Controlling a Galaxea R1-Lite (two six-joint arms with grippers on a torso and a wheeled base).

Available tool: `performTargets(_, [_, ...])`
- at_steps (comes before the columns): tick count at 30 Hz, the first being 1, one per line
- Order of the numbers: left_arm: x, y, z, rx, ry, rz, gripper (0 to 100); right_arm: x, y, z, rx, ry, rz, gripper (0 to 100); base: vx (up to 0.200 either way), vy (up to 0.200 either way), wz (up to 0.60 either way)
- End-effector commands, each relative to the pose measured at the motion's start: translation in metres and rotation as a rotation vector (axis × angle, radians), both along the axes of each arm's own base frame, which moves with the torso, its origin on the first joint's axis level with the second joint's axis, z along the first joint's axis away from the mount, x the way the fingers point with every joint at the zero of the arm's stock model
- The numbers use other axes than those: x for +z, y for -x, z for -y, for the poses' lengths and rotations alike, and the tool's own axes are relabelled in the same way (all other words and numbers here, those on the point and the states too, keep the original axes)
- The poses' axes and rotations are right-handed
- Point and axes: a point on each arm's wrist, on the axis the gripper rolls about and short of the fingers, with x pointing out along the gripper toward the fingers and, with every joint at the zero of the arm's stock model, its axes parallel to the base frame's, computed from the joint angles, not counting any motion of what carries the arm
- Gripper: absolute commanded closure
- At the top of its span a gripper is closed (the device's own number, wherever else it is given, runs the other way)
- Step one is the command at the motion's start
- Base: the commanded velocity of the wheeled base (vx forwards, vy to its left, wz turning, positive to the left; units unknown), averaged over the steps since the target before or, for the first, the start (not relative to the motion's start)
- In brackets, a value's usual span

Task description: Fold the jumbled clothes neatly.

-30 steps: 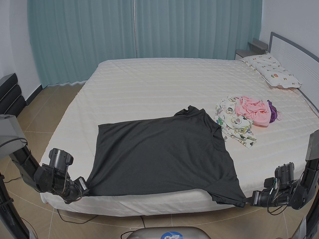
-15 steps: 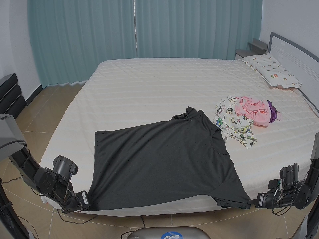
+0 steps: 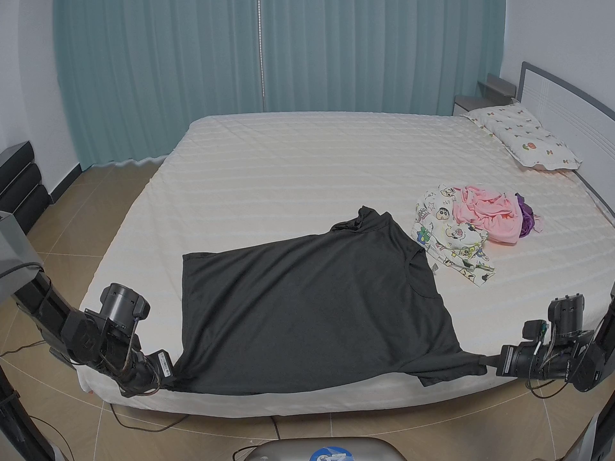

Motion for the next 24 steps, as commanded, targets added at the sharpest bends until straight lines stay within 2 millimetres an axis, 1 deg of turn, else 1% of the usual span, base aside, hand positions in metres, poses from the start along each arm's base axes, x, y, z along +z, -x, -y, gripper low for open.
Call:
performTargets(1, [0.015, -0.016, -0.001, 0.049, 0.028, 0.076, 100, 0.011, -0.021, -0.002, -0.014, -0.031, 0.071, 100, 0.000, 0.000, 0.00])
performTargets(4, [0.019, -0.025, -0.001, 0.056, 0.034, 0.103, 100, 0.020, -0.037, -0.003, -0.030, -0.056, 0.122, 100, 0.000, 0.000, 0.00])
performTargets(7, [0.025, -0.034, -0.001, 0.092, 0.053, 0.131, 100, 0.022, -0.051, -0.004, -0.032, -0.058, 0.150, 100, 0.000, 0.000, 0.00])
performTargets(8, [0.025, -0.034, -0.001, 0.092, 0.053, 0.131, 100, 0.022, -0.051, -0.004, -0.032, -0.058, 0.150, 100, 0.000, 0.000, 0.00])
performTargets(9, [0.032, -0.042, -0.001, 0.143, 0.081, 0.160, 100, 0.026, -0.059, -0.004, -0.032, -0.060, 0.179, 100, 0.000, 0.000, 0.00])
performTargets(13, [0.041, -0.047, -0.004, 0.171, 0.100, 0.197, 100, 0.036, -0.072, -0.005, -0.036, -0.078, 0.230, 100, 0.000, 0.000, 0.00])
performTargets(16, [0.043, -0.050, -0.004, 0.176, 0.102, 0.207, 100, 0.041, -0.077, -0.009, -0.029, -0.084, 0.255, 100, 0.000, 0.000, 0.00])
performTargets(20, [0.047, -0.052, -0.008, 0.200, 0.108, 0.220, 100, 0.048, -0.078, -0.011, -0.028, -0.084, 0.279, 100, 0.000, 0.000, 0.00])
performTargets(22, [0.055, -0.051, -0.010, 0.239, 0.134, 0.243, 100, 0.050, -0.078, -0.010, -0.028, -0.085, 0.288, 100, 0.000, 0.000, 0.00])
performTargets(23, [0.055, -0.051, -0.010, 0.239, 0.134, 0.243, 100, 0.050, -0.078, -0.010, -0.028, -0.085, 0.288, 100, 0.000, 0.000, 0.00])
performTargets(24, [0.061, -0.049, -0.012, 0.263, 0.151, 0.261, 100, 0.050, -0.077, -0.011, -0.026, -0.085, 0.287, 100, 0.000, 0.000, 0.00])
